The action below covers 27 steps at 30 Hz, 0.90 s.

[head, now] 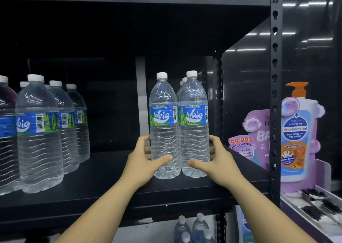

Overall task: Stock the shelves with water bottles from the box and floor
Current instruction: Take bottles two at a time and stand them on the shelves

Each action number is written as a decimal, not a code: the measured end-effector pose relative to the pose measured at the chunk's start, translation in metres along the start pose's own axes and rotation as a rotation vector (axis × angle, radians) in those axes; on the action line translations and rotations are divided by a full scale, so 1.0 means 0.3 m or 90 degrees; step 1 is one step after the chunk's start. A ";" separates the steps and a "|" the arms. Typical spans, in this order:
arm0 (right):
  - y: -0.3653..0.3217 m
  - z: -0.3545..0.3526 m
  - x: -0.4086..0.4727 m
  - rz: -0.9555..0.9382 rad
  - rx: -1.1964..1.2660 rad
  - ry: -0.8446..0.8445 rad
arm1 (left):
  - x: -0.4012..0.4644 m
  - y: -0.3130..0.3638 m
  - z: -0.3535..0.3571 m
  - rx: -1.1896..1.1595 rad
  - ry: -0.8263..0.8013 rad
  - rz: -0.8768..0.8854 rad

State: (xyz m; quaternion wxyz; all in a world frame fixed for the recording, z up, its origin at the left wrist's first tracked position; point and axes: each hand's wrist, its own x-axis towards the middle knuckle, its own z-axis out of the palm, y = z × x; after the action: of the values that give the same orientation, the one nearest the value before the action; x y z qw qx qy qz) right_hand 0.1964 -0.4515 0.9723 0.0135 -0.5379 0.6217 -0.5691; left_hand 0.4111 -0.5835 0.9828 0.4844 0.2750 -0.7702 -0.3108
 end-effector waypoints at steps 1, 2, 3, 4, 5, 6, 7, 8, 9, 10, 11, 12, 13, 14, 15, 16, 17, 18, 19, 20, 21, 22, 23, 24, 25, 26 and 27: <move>-0.001 0.001 0.000 0.000 -0.004 0.002 | -0.001 0.002 0.000 0.004 -0.002 0.004; -0.001 0.003 0.001 0.002 -0.009 0.004 | -0.003 0.004 -0.001 0.008 -0.005 0.006; -0.003 0.004 0.001 0.005 -0.012 0.005 | -0.005 0.007 -0.001 0.009 -0.009 0.009; -0.004 0.006 0.001 0.007 -0.015 0.007 | -0.006 0.009 -0.003 0.010 -0.011 0.011; -0.007 0.007 0.000 0.008 -0.017 0.009 | -0.007 0.012 -0.005 0.011 -0.013 0.012; -0.009 0.009 -0.001 0.009 -0.020 0.010 | -0.008 0.014 -0.007 0.011 -0.015 0.011; -0.011 0.010 -0.002 0.010 -0.024 0.011 | -0.009 0.017 -0.008 0.012 -0.014 0.011; -0.014 0.012 -0.004 0.011 -0.028 0.014 | -0.011 0.020 -0.008 0.016 -0.011 0.011; -0.017 0.014 -0.006 0.012 -0.033 0.016 | -0.015 0.026 -0.007 0.023 -0.007 0.011; -0.020 0.016 -0.008 0.015 -0.040 0.018 | -0.019 0.031 -0.005 0.032 -0.003 0.010; -0.025 0.017 -0.012 0.017 -0.048 0.020 | -0.023 0.039 -0.005 0.039 0.000 0.007; -0.030 0.018 -0.015 0.017 -0.055 0.020 | -0.028 0.045 -0.006 0.047 0.001 0.001; -0.037 0.017 -0.021 0.015 -0.057 0.022 | -0.035 0.053 -0.009 0.055 -0.002 -0.006; -0.042 0.015 -0.026 0.012 -0.059 0.023 | -0.042 0.058 -0.013 0.066 -0.012 -0.013; -0.048 0.009 -0.032 0.011 -0.062 0.023 | -0.054 0.066 -0.017 0.081 -0.027 -0.022; -0.056 0.003 -0.040 0.011 -0.071 0.019 | -0.070 0.072 -0.023 0.103 -0.044 -0.031; -0.062 -0.003 -0.049 0.014 -0.085 0.013 | -0.088 0.078 -0.029 0.130 -0.056 -0.038; -0.069 -0.010 -0.062 0.017 -0.103 0.005 | -0.108 0.084 -0.034 0.159 -0.062 -0.044; -0.073 -0.016 -0.078 0.022 -0.119 0.001 | -0.131 0.091 -0.040 0.189 -0.062 -0.048; -0.075 -0.022 -0.098 0.029 -0.135 -0.001 | -0.155 0.100 -0.045 0.216 -0.059 -0.051; -0.077 -0.028 -0.121 0.033 -0.154 -0.004 | -0.180 0.111 -0.051 0.237 -0.056 -0.053; -0.078 -0.034 -0.149 0.037 -0.180 -0.013 | -0.206 0.122 -0.056 0.253 -0.055 -0.054; -0.077 -0.040 -0.178 0.037 -0.216 -0.026 | -0.233 0.134 -0.062 0.272 -0.055 -0.055; -0.074 -0.047 -0.206 0.032 -0.259 -0.040 | -0.260 0.144 -0.068 0.291 -0.058 -0.059; -0.071 -0.054 -0.229 0.020 -0.303 -0.054 | -0.285 0.150 -0.074 0.310 -0.059 -0.062; -0.072 -0.061 -0.248 0.010 -0.337 -0.069 | -0.308 0.154 -0.081 0.329 -0.060 -0.066; -0.075 -0.067 -0.265 0.007 -0.355 -0.083 | -0.332 0.159 -0.090 0.347 -0.061 -0.069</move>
State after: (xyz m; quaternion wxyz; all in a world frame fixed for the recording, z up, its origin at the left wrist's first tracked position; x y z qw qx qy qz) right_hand 0.2319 -0.3781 0.9485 -0.0915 -0.5530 0.7550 -0.3403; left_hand 0.4677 -0.4858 0.9701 0.3386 0.4207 -0.8316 -0.1300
